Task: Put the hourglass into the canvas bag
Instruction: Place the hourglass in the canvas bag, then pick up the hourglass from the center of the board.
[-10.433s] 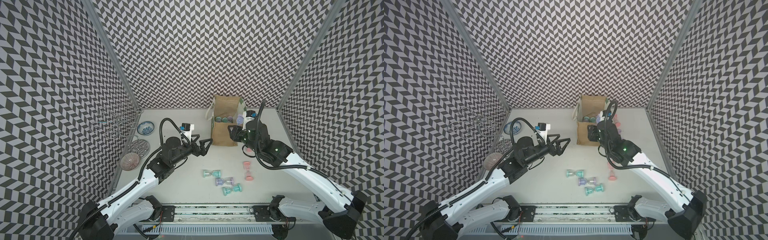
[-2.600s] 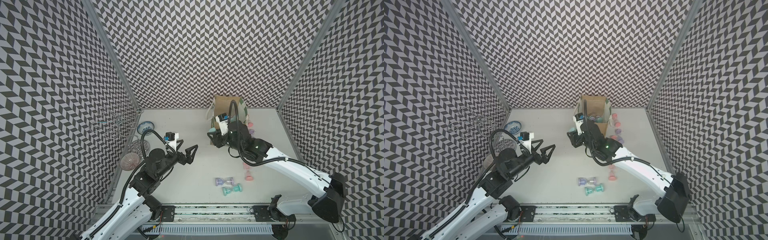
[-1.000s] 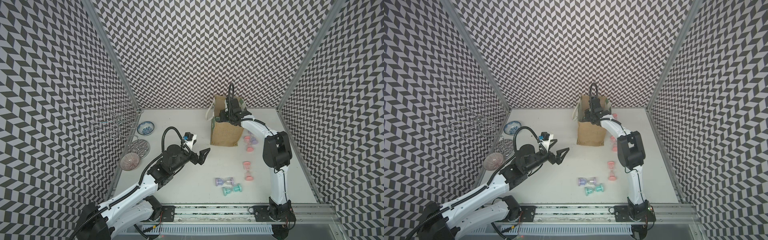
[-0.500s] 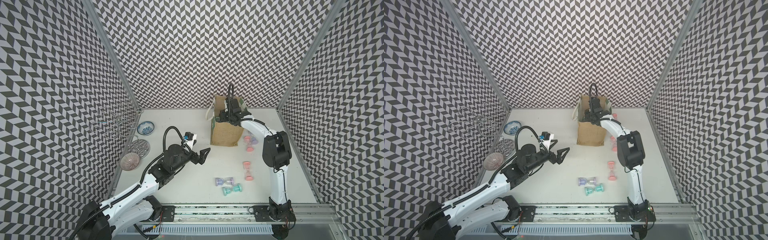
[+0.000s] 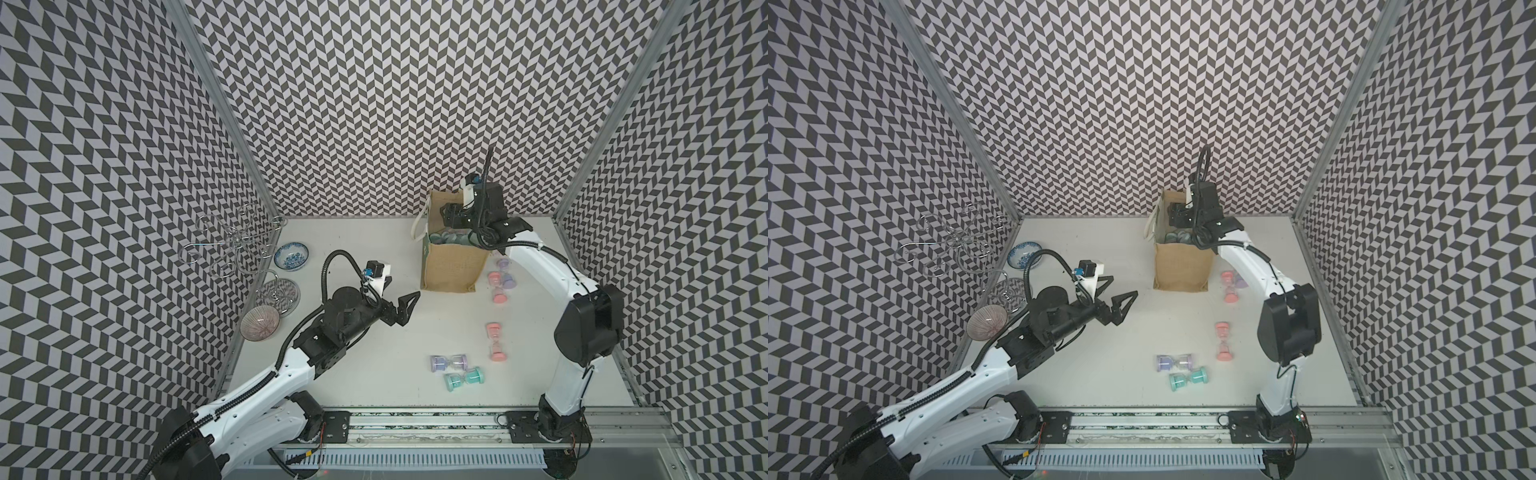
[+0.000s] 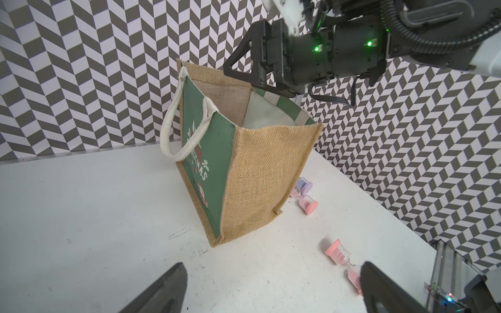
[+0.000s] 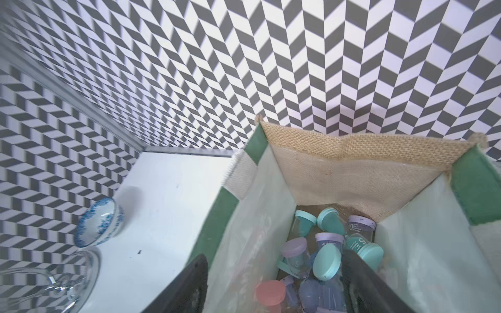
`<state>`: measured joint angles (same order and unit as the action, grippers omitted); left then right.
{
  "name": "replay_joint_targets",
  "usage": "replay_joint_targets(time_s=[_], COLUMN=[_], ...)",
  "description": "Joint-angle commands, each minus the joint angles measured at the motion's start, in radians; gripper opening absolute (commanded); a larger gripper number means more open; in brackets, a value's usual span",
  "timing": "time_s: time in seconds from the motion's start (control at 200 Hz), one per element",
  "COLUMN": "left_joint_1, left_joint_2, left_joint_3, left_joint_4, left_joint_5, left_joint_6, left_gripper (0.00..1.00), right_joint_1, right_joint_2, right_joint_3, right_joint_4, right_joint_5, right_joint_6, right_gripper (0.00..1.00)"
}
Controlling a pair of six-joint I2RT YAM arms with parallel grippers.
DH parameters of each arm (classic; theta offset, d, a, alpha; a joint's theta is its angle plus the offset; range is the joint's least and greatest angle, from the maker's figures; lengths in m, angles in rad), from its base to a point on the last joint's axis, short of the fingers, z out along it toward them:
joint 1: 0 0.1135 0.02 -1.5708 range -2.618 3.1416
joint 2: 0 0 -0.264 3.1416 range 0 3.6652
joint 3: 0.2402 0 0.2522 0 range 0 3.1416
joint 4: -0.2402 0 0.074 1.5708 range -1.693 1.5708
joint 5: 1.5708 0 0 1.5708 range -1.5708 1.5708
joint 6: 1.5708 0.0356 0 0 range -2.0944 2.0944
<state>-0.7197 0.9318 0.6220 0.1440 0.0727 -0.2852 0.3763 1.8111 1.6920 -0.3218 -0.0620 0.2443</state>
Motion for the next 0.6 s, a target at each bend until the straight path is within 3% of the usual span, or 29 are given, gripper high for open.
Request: replay_joint_targets(time_s=[0.0,0.235,0.591], left_joint_1=[-0.004,-0.006,-0.034], left_joint_2=[-0.020,-0.030,-0.024], left_joint_3=[0.038,0.045,0.050], left_joint_4=[-0.024,-0.041,-0.060], left_joint_5=[-0.008,0.014,0.052], left_joint_6=[-0.021,-0.052,-0.055], left_gripper=[0.99,0.99,0.99], right_joint_1=[-0.005,-0.005,-0.003], right_joint_2=[-0.091,-0.250,-0.629], right_joint_3=[-0.054,-0.189,-0.529], right_joint_4=[0.074,0.052,-0.036], right_joint_5=[-0.078,-0.150,-0.004], right_joint_6=[0.017,0.086,0.170], right_gripper=[0.79,0.81,0.84])
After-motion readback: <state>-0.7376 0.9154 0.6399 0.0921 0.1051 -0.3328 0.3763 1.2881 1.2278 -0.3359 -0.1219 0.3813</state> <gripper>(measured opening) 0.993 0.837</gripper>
